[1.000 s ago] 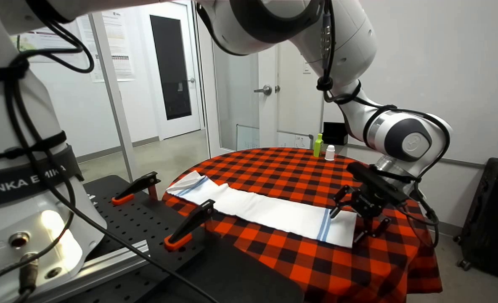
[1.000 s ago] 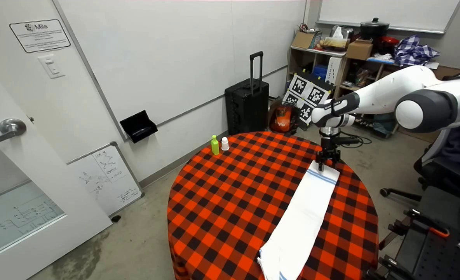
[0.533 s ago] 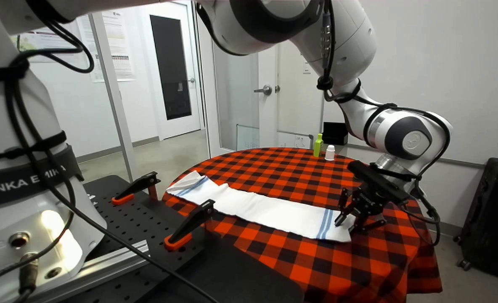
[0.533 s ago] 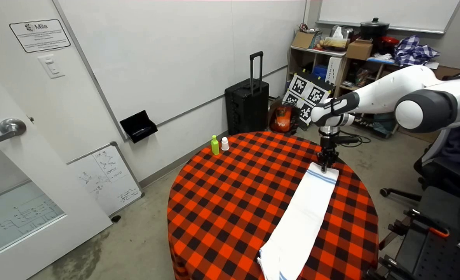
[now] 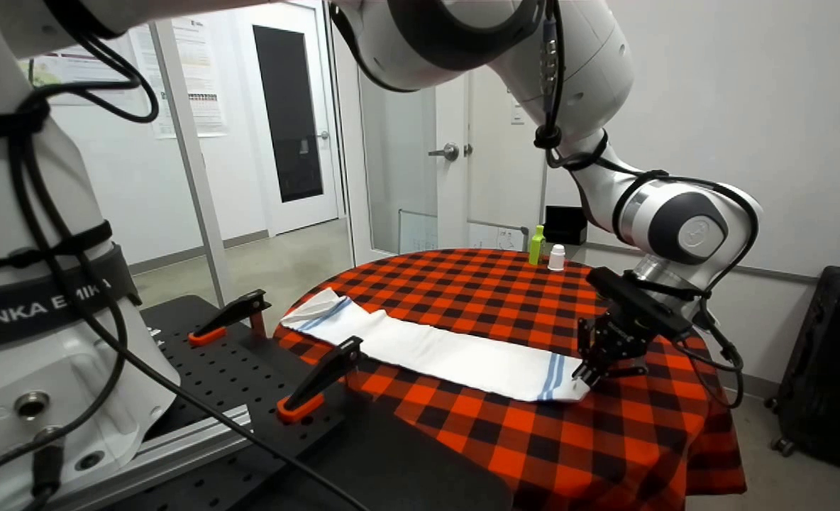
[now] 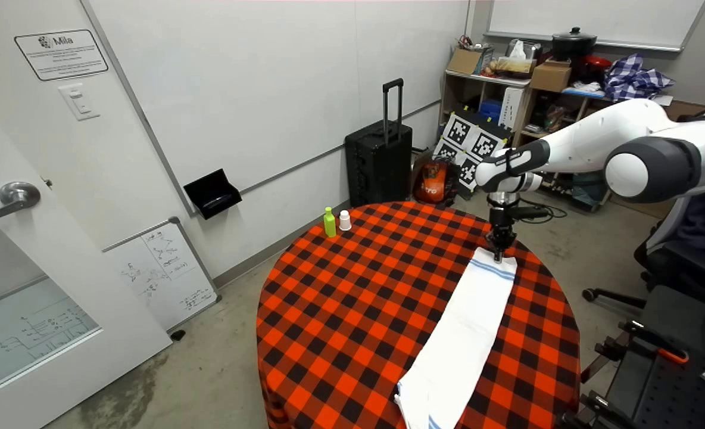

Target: Pick up the towel and fold it.

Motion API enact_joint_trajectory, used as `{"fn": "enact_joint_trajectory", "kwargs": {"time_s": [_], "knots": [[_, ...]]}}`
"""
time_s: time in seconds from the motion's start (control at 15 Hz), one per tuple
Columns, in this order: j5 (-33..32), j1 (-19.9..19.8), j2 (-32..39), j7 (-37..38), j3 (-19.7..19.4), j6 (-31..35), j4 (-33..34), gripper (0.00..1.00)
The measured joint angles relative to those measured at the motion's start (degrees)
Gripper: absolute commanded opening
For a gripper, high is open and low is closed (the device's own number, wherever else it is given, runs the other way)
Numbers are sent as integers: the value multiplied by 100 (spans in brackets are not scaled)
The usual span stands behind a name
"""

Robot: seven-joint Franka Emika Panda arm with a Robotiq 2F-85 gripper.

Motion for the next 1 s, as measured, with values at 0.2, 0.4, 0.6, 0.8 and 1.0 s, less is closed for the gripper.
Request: {"fn": "enact_joint_trajectory", "kwargs": {"time_s": [0.2, 0.4, 0.6, 0.8, 1.0], "knots": [[0, -3, -168, 0, -9, 150, 22, 1], [0, -3, -539, 0, -41, 447, 28, 1], [-6, 0, -1070, -22, -78, 694, 3, 1], [-6, -14, -1682, -81, -93, 836, -85, 1], [-6, -41, -2368, -193, -117, 1006, -321, 1]]}}
